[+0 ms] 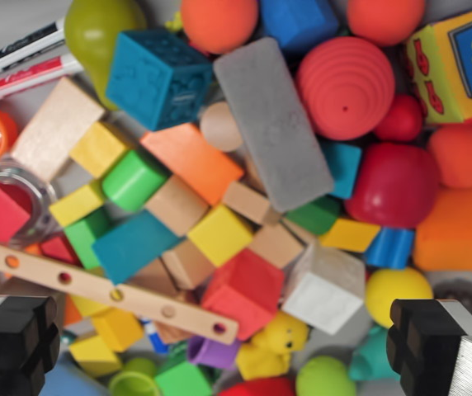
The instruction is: Pick an object from the bin
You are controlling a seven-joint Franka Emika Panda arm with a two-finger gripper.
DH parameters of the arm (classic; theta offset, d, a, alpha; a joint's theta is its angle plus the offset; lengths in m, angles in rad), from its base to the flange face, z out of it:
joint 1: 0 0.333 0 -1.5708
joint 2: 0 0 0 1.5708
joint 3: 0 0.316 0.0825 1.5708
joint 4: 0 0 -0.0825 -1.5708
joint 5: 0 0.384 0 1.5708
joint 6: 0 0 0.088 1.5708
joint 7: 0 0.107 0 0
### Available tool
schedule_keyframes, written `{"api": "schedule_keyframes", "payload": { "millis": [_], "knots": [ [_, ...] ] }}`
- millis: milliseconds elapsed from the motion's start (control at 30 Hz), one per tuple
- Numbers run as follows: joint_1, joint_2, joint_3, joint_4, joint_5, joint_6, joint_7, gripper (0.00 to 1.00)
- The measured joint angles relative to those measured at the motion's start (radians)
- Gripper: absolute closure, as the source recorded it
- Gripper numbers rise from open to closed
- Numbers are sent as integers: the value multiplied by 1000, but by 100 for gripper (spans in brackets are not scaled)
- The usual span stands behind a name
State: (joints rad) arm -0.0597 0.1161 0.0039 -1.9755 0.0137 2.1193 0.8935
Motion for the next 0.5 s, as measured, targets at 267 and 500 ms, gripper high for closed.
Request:
{"api": "schedule_keyframes", "payload": {
  "millis": [267,500],
  "knots": [
    [13,-26,2,-50,-1,23,47,0],
    [25,-51,6,-100,-2,46,95,0]
  ]
}}
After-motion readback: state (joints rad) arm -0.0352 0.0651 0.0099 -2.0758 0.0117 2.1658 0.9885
